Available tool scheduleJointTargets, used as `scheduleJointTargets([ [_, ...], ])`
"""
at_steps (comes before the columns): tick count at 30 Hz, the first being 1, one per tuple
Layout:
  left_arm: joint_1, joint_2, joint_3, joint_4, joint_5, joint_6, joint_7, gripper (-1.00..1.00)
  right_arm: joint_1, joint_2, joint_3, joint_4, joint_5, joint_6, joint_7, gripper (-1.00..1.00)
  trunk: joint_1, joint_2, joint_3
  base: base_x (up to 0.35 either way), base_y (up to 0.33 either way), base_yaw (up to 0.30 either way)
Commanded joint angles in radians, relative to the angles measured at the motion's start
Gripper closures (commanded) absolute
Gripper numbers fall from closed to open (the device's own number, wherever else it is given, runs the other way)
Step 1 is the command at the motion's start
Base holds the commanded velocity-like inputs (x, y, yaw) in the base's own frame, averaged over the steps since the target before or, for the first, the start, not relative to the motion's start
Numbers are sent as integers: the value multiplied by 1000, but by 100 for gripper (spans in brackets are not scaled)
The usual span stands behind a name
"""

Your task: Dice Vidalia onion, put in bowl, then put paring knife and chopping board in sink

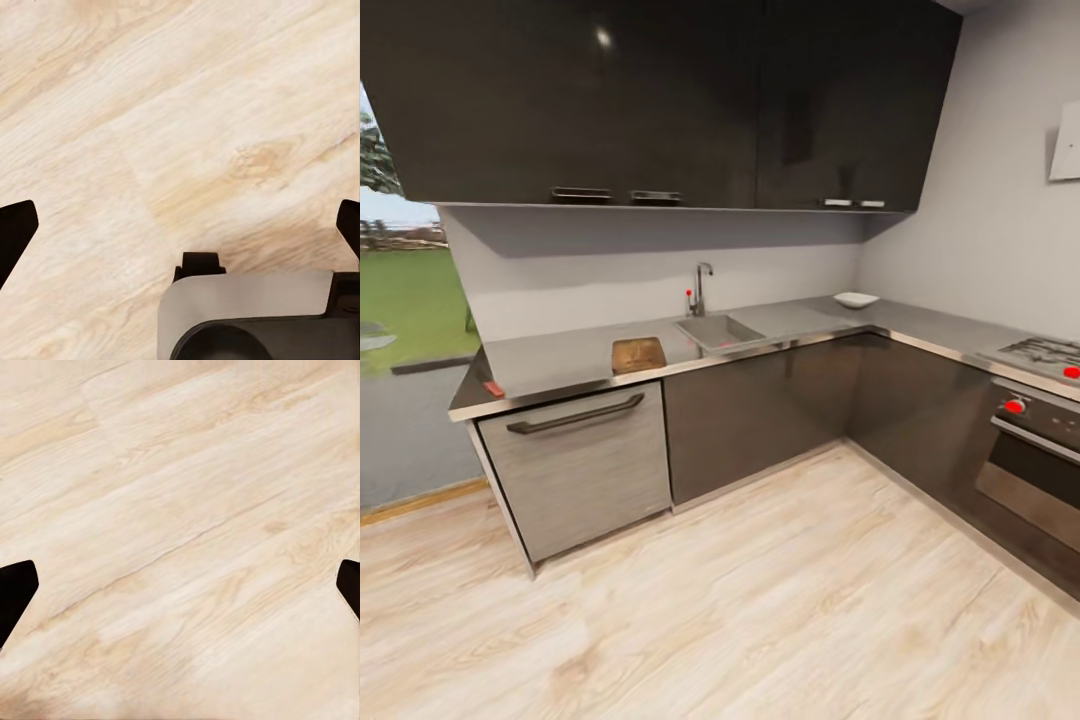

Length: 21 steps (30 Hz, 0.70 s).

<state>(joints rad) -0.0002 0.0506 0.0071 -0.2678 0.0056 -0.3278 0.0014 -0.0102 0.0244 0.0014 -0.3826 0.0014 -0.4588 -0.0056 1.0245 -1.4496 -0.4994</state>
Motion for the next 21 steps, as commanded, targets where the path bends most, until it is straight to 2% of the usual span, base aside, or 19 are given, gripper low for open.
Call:
scheduleJointTargets([
  [1,0,0,1,-1,1,-2,0,-100,-1,0,0,1,0,-3,-1,-100,1,0,-1,292,-161,246],
  [7,0,0,0,-1,-1,-4,0,-100,-1,0,0,1,0,-4,-1,-100,1,0,-1,178,-106,247],
  [21,0,0,-1,-1,-1,-7,0,-100,-1,0,0,1,0,-3,-1,-100,1,0,-1,13,-8,247],
])
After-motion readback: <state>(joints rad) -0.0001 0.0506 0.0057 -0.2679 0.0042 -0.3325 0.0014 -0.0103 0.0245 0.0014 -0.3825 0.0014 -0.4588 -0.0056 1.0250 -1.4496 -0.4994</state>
